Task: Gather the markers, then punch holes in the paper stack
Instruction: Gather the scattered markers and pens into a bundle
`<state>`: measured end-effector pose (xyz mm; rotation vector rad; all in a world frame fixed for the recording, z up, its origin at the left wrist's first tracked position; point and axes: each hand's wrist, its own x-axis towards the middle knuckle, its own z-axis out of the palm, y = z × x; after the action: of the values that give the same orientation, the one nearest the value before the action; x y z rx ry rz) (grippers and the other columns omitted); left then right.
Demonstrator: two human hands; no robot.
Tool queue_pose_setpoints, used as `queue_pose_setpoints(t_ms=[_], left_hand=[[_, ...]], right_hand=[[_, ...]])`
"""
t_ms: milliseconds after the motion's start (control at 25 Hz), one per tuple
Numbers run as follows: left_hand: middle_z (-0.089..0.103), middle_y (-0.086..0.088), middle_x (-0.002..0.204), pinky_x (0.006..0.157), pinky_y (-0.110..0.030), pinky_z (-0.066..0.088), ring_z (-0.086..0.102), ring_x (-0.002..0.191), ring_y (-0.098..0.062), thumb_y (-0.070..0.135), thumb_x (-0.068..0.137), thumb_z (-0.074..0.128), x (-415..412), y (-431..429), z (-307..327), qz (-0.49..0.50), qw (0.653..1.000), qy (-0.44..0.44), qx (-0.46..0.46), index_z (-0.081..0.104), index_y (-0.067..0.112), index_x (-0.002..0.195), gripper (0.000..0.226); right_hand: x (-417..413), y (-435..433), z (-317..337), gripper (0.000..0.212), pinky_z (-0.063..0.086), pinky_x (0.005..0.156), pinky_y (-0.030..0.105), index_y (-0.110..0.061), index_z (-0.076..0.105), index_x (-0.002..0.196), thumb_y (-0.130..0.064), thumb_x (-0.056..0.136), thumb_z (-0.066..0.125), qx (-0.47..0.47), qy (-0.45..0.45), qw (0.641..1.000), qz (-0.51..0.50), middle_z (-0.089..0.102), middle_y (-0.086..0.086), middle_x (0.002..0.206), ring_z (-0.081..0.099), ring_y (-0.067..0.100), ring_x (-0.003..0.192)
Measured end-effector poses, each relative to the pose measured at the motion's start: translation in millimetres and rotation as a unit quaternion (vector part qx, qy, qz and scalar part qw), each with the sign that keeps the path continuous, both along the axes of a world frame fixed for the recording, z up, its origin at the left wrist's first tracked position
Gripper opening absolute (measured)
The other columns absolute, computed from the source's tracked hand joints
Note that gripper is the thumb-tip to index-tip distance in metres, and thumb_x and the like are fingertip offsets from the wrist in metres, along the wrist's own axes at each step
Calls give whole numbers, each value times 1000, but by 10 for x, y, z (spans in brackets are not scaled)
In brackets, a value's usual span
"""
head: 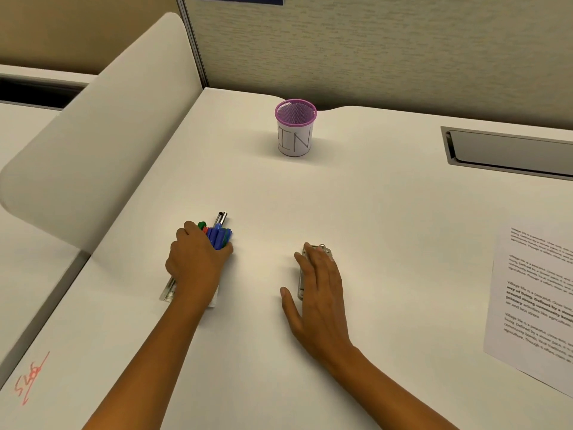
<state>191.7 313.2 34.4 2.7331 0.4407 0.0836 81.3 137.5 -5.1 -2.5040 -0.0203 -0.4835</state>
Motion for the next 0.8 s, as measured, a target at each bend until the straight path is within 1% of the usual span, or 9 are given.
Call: queue_pose_setpoints(t_ms=[80, 200, 280, 360, 440, 520, 560, 680, 800], left_hand=[[53, -21, 109, 64, -38, 36, 52, 96, -38, 48, 71, 74, -28, -22, -29, 13, 1000, -8, 11, 45, -1, 110, 69], [48, -24, 118, 70, -42, 41, 47, 105, -39, 54, 67, 75, -37, -53, -61, 29, 1000, -7, 10, 39, -2, 123, 87], [45, -26, 126, 84, -47, 43, 45, 112, -41, 59, 65, 74, -51, -77, -92, 29, 1000, -9, 8, 32, -2, 134, 101], [41, -26, 135, 100, -50, 37, 42, 121, -41, 64, 64, 71, -75, -93, -129, 23, 1000, -14, 13, 24, -1, 142, 112], [37, -25, 141, 108, -55, 29, 37, 129, -41, 69, 63, 68, -105, -99, -160, 22, 999, -12, 24, 19, 2, 145, 116], [34, -23, 145, 109, -59, 21, 33, 133, -41, 73, 62, 64, -146, -98, -181, 25, 999, -2, 39, 18, 4, 146, 118], [35, -23, 145, 108, -60, 22, 33, 133, -41, 74, 62, 64, -168, -95, -187, 25, 999, -1, 46, 19, 4, 145, 117], [40, -23, 141, 102, -56, 32, 41, 126, -41, 70, 64, 65, -229, -63, -207, 13, 998, -23, 53, 26, 0, 142, 112], [42, -22, 141, 100, -52, 34, 43, 125, -40, 67, 68, 65, -279, 14, -246, -13, 998, -42, 49, 28, 0, 142, 107]], right_hand=[[4, -1, -13, 57, 19, 118, 41, -7, 43, 138, -30, 88, 57, -4, 9, 1000, 0, 36, 9, 150, 25, 26, 143], [1, 0, -27, 57, 18, 118, 40, -7, 42, 139, -31, 89, 55, -10, 13, 1000, 0, 34, 9, 151, 24, 25, 143], [-1, 3, -29, 56, 18, 118, 40, -8, 42, 139, -32, 89, 53, -10, 15, 1000, -1, 33, 9, 152, 23, 25, 144], [0, 4, -31, 56, 18, 118, 39, -8, 42, 139, -32, 90, 53, -8, 17, 1000, -3, 32, 9, 152, 22, 25, 144], [-2, 2, -33, 56, 19, 118, 39, -9, 41, 140, -32, 90, 53, -4, 20, 1000, -8, 31, 9, 152, 21, 26, 145], [-2, 1, -35, 57, 19, 118, 39, -9, 40, 140, -32, 90, 53, -5, 20, 1000, -10, 30, 10, 153, 20, 26, 145], [-1, 2, -35, 57, 18, 118, 39, -9, 40, 140, -32, 90, 53, -6, 19, 1000, -10, 30, 10, 153, 19, 26, 145], [2, 3, -31, 56, 18, 118, 38, -9, 41, 140, -32, 90, 53, -8, 15, 1000, -10, 30, 10, 153, 19, 26, 145], [-3, 5, -30, 56, 20, 118, 40, -8, 41, 140, -31, 90, 52, -4, 14, 1000, -13, 30, 10, 153, 19, 26, 145]])
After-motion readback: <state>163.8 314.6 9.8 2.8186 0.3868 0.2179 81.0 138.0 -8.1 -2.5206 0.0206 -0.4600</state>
